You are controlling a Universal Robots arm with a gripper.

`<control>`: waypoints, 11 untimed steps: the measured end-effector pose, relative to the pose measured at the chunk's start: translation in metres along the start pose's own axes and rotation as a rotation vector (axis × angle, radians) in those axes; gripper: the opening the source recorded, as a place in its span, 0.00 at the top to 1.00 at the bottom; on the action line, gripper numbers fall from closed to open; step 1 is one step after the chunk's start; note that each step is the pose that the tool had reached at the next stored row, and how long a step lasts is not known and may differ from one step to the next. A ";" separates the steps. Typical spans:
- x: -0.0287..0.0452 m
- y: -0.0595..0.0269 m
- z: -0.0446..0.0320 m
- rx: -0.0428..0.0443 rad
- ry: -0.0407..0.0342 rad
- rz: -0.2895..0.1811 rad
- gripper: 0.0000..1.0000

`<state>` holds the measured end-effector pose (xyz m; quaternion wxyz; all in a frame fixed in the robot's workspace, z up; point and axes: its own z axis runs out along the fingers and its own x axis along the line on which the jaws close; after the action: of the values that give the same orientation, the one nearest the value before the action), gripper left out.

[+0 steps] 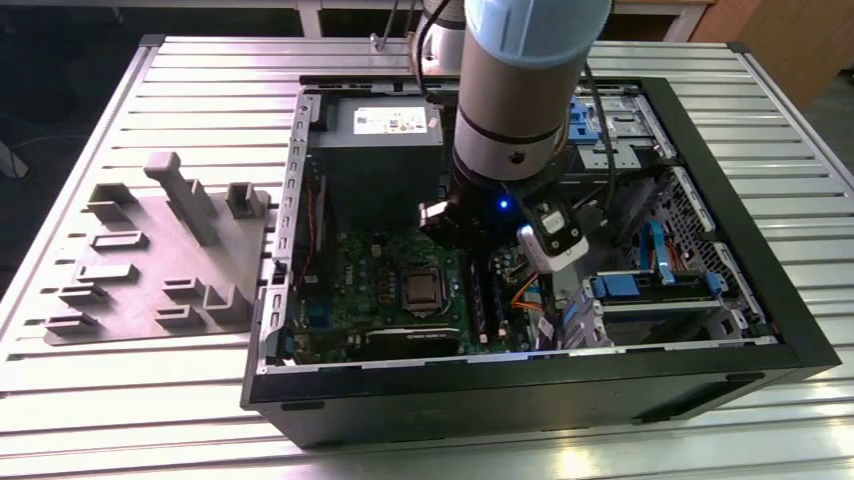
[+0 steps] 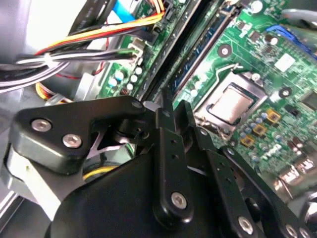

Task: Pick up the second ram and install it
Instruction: 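Insert the second ram into the second slot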

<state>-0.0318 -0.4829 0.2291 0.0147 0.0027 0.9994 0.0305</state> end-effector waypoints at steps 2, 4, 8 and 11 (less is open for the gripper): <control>-0.0002 0.0004 -0.0073 0.0003 0.0000 0.000 0.75; -0.0004 0.0008 -0.0138 0.0002 -0.0005 0.000 0.75; -0.0006 0.0012 -0.0199 0.0000 -0.0014 0.000 0.75; -0.0006 0.0012 -0.0199 0.0000 -0.0016 0.000 0.75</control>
<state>-0.0318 -0.4829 0.2491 0.0155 0.0026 0.9994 0.0305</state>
